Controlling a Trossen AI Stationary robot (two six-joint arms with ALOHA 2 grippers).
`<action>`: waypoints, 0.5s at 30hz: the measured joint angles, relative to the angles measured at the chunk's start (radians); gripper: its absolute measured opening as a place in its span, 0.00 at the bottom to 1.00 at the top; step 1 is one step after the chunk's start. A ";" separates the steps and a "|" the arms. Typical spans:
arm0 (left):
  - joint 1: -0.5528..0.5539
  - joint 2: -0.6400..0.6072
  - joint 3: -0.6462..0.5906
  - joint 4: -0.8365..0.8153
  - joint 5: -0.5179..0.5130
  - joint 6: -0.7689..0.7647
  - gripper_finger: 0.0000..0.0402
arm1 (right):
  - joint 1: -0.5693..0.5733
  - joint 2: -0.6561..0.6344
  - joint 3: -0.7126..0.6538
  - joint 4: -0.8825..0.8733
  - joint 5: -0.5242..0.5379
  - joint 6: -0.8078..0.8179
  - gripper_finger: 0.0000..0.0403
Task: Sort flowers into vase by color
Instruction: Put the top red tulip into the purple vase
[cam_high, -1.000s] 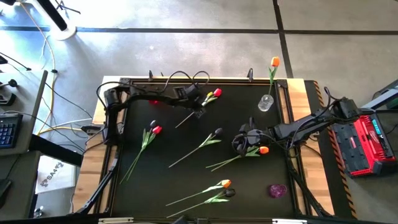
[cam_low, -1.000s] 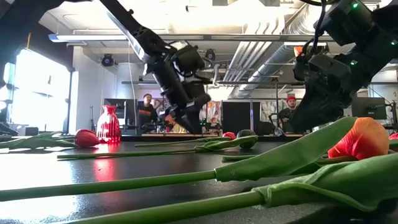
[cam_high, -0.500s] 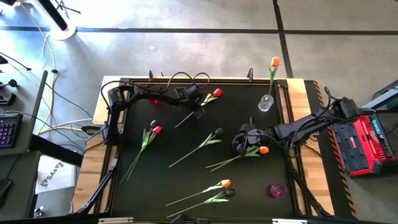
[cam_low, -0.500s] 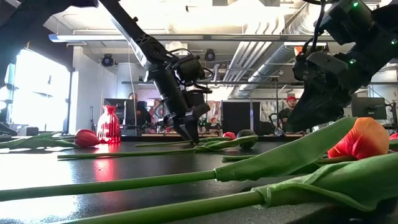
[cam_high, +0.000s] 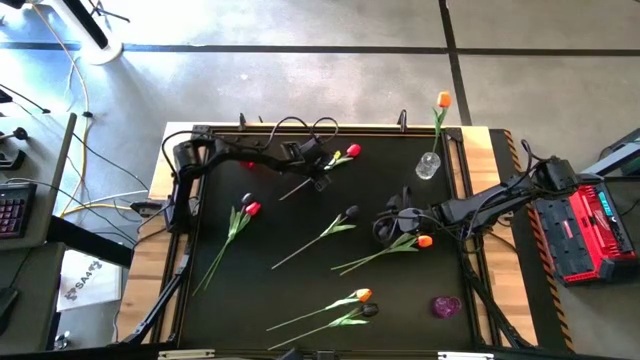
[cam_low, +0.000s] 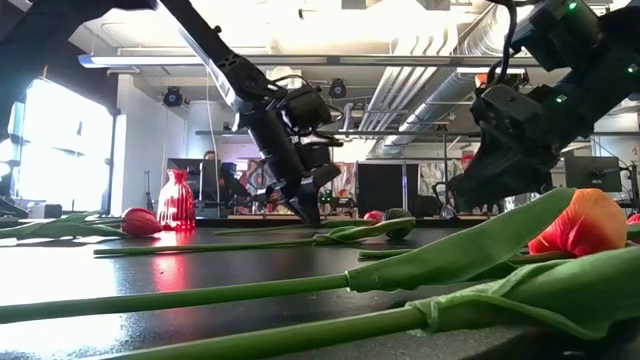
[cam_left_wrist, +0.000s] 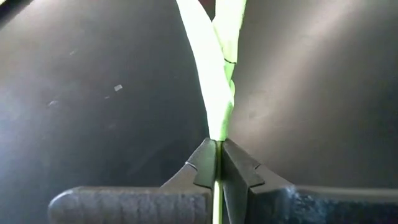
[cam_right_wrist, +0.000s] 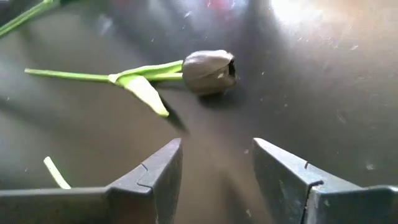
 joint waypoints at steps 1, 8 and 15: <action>-0.006 -0.005 0.000 0.007 0.001 0.000 0.00 | 0.000 0.000 0.000 0.003 0.008 -0.001 0.45; -0.059 -0.038 0.000 0.059 -0.012 0.019 0.00 | 0.000 -0.002 0.000 0.004 0.032 -0.026 0.45; -0.091 -0.099 -0.056 0.142 0.013 0.033 0.00 | 0.007 -0.108 -0.001 -0.064 0.044 -0.054 0.45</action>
